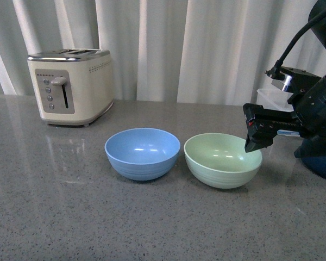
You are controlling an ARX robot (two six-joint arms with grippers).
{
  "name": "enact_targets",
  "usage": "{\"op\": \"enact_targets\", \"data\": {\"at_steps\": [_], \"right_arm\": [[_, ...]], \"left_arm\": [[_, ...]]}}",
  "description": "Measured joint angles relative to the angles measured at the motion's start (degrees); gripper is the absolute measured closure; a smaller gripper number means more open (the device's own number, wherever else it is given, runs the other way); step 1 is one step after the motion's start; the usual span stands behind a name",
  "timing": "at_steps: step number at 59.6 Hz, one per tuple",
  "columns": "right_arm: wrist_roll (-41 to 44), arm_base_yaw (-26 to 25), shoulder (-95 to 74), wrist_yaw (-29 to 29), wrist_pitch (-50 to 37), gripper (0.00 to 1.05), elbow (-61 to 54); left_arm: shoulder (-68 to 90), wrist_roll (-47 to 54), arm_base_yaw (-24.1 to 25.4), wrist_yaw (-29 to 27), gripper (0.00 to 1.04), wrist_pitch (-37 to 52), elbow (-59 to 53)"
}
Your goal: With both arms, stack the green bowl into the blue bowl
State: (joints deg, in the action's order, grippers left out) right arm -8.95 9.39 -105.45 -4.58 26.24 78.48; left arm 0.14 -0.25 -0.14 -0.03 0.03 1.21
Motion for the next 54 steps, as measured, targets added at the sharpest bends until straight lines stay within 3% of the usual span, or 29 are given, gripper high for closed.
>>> {"op": "enact_targets", "data": {"at_steps": [54], "right_arm": [[2.4, 0.7, -10.4, -1.8, -1.6, 0.1, 7.2]], "left_arm": [[0.0, 0.0, 0.0, 0.0, 0.07, 0.0, 0.0]]}}
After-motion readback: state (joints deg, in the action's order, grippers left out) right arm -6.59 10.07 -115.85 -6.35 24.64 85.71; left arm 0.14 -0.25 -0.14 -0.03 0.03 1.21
